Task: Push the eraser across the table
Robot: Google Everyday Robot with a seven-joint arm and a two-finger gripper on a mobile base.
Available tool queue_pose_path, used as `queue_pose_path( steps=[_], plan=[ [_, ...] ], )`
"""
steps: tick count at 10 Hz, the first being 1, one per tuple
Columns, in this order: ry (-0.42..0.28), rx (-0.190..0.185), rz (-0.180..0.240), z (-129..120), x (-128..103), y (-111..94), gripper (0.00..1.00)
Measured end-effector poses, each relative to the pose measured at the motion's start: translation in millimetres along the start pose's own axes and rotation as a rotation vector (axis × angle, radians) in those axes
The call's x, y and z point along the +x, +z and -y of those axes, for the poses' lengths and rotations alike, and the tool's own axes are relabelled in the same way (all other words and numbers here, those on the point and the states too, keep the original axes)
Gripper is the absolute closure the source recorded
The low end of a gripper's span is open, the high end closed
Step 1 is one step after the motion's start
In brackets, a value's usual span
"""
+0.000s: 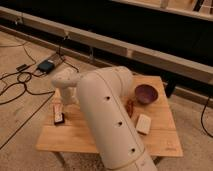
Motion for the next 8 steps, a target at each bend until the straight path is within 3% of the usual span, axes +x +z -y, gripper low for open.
queue_pose_path(
  steps=[8],
  plan=[
    [-0.151, 0.003, -0.049, -83.7, -11.7, 4.2, 0.35]
  ],
)
